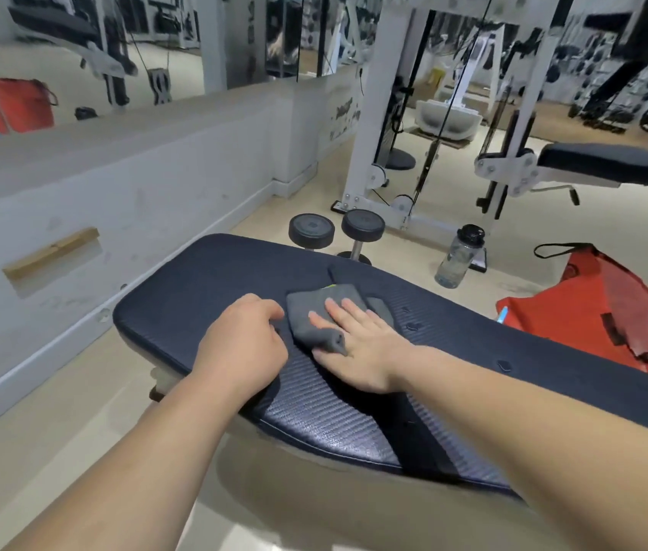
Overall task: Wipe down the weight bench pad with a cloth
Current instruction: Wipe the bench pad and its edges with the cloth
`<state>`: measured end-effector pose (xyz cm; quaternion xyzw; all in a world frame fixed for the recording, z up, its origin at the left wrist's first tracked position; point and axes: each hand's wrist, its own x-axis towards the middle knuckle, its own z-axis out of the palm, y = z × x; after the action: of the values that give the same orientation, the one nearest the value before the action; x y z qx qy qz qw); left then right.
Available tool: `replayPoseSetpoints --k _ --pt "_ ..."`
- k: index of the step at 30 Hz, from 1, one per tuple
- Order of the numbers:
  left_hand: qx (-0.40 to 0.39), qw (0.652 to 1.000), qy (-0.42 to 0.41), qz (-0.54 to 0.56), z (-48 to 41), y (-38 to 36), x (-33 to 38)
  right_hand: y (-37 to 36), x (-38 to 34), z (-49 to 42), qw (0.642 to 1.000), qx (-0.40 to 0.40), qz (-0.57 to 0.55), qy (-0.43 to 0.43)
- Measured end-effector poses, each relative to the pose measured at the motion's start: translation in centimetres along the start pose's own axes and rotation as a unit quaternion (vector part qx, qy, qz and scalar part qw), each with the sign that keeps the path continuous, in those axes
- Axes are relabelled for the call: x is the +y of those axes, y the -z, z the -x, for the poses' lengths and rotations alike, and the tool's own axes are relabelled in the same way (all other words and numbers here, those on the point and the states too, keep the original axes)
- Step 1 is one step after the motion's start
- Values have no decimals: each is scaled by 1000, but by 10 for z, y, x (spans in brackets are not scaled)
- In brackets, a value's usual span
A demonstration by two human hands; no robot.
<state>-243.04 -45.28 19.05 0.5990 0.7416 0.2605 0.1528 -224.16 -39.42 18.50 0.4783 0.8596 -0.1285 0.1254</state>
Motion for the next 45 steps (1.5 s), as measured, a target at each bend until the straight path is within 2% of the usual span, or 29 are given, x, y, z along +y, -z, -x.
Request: replayPoseSetpoints --k 2,4,7,13,16,19,24,28,29,31,32,33,35,36,38,42,45 --pt "12 1000 -2 -5 2 3 2 0 0 -25 997 37 -28 -62" --pt "18 1000 0 -12 5 5 3 -4 -1 -37 995 50 -34 -80" --pt "-11 999 -14 -32 7 3 5 -7 1 -23 998 48 -31 -36" --pt "-57 996 -14 -71 12 1 6 -26 7 66 993 0 24 116" --pt "-65 994 -16 -87 20 4 7 -25 19 81 988 -15 49 145" --pt "-67 992 -22 -104 32 7 5 -12 25 51 990 7 43 136" --pt "-73 988 -58 -127 44 7 10 -4 13 -13 999 30 -15 23" --pt "-125 974 -140 -124 48 -6 21 4 18 25 991 -33 -43 126" --pt "-139 970 -157 -120 47 -10 25 8 26 39 985 -61 -74 143" --pt "-167 962 -186 -113 42 -19 32 22 44 65 971 -100 -182 118" --pt "-174 957 -201 -120 39 -23 35 29 54 75 962 -90 -241 92" --pt "-180 951 -213 -133 36 -28 38 34 66 81 954 -47 -290 64" --pt "-209 939 -224 -155 30 -35 45 36 93 84 938 93 -332 -11" --pt "-226 935 -220 -162 27 -36 46 35 105 83 931 150 -329 -51" --pt "-235 938 -197 -164 20 -37 46 27 125 80 927 189 -302 -120" --pt "-152 965 -72 -201 -1 -44 50 16 155 76 948 156 -225 -164" --pt "-128 957 29 -260 -17 -59 64 17 163 73 958 130 -194 -166"
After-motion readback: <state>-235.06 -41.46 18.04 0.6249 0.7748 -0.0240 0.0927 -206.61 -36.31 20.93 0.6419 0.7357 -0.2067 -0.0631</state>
